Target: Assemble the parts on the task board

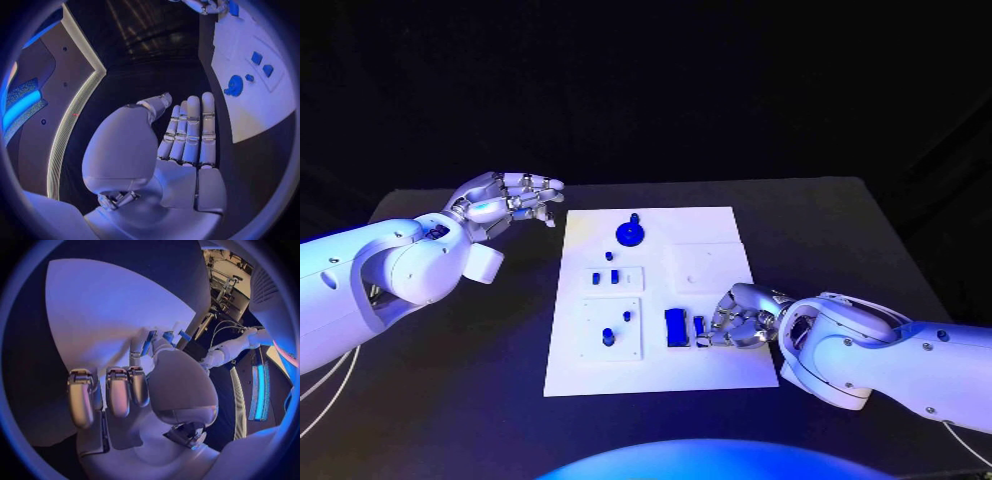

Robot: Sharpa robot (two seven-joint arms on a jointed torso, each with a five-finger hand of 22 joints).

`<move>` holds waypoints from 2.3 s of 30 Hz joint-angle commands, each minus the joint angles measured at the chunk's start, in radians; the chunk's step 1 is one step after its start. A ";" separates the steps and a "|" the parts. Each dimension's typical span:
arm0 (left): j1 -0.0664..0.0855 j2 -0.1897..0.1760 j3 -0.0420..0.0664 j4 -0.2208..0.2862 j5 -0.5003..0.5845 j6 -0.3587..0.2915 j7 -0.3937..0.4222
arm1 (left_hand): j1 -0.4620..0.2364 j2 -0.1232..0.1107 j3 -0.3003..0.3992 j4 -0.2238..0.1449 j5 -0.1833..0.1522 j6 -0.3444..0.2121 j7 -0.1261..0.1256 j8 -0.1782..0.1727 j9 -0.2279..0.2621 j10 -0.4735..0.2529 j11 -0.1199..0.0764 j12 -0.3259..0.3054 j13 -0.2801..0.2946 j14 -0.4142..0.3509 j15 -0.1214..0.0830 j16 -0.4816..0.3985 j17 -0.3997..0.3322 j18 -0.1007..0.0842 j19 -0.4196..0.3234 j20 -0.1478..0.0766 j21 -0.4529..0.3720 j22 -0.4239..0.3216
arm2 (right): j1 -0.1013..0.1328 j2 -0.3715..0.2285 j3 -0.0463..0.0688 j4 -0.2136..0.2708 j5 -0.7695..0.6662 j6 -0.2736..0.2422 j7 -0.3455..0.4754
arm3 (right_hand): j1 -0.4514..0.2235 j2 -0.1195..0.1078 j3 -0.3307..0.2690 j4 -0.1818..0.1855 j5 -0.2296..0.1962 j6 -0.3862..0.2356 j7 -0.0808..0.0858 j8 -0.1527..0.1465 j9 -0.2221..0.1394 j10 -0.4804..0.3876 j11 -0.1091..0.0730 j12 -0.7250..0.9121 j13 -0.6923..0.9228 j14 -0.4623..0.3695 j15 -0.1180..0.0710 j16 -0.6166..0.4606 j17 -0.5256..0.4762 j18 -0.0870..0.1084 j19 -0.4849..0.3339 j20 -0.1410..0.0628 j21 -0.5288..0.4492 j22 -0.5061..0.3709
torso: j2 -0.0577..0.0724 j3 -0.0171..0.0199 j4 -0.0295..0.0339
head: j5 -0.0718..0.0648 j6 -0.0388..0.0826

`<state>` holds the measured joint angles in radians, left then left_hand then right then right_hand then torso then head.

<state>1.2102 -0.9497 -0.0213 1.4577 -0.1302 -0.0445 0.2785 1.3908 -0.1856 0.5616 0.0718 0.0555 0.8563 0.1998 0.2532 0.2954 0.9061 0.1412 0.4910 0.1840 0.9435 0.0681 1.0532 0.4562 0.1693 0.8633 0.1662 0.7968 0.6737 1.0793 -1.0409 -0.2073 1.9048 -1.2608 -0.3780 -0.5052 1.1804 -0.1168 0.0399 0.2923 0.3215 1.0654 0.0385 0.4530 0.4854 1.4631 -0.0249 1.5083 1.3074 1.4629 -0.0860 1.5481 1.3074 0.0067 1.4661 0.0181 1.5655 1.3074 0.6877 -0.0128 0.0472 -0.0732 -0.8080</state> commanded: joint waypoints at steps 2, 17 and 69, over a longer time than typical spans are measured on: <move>0.000 0.001 0.001 0.001 0.003 0.012 0.005 | 0.001 0.000 0.002 0.002 -0.001 -0.006 0.001 0.004 -0.001 -0.007 -0.003 0.007 -0.001 -0.002 0.003 -0.004 0.000 0.014 0.006 0.002 -0.002 -0.002 | -0.007 0.003 -0.001 -0.006 0.003 0.010 0.001 | -0.002 0.007 0.001 0.002 0.004 0.000 0.003 -0.005 -0.003 0.082 -0.005 -0.002 0.231 0.098 -0.005 0.001 0.217 -0.007 0.105 -0.002 0.005 0.263 | 0.000 0.0003 -0.0009 | 0.001 0.000; 0.000 0.002 0.000 -0.001 0.003 0.012 0.005 | 0.001 0.000 0.002 0.002 -0.001 -0.006 0.001 0.004 -0.001 -0.007 -0.003 0.007 -0.001 -0.002 0.003 -0.004 0.000 0.014 0.006 0.002 -0.002 -0.002 | 0.005 -0.030 0.001 0.012 0.036 -0.023 0.066 | -0.016 -0.001 -0.015 0.003 0.002 -0.005 0.006 -0.009 -0.006 0.079 -0.003 -0.009 0.228 0.096 -0.004 -0.002 0.209 -0.007 0.105 -0.001 0.005 0.263 | -0.001 -0.0009 -0.0012 | -0.002 0.004; -0.099 0.201 0.006 -0.066 0.131 -0.500 0.185 | -1.391 0.186 -0.562 -0.072 -0.055 -0.856 -0.200 -0.253 -0.295 -0.906 -0.141 -0.491 -0.184 -0.943 -0.068 -1.053 -0.456 -0.169 -0.863 -0.166 -0.797 -0.674 | 0.029 0.263 0.160 -0.438 1.150 -0.304 0.958 | -1.180 0.117 -0.040 -0.292 -0.321 -1.065 -0.038 -0.453 -0.485 -1.463 0.025 -1.508 -1.307 -1.463 0.086 -1.548 -1.307 -0.007 -1.466 -0.018 -1.565 -1.307 | -0.143 0.0128 -0.0472 | 0.073 0.208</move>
<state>1.1202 -0.7456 -0.0158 1.3652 0.0045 -0.3943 0.4077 0.2844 -0.0131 0.0378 0.0089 0.0071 0.0511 0.0110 0.0197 0.0159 0.0620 0.0114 0.0114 0.0044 0.0475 0.0094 0.0197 0.0124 0.0207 0.0451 0.0164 0.0174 0.0201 1.1187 -0.7766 -0.0536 1.4425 -0.2404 -0.5765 0.3538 0.3351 -0.0058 0.0086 0.0197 0.0132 0.0541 0.0113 0.0190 0.0247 0.0760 0.0071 0.0227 0.0389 0.1016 0.0023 0.0411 0.0413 0.0216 0.1123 0.0092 0.0103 0.0553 0.5593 -0.0075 0.0110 -0.0068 -0.6072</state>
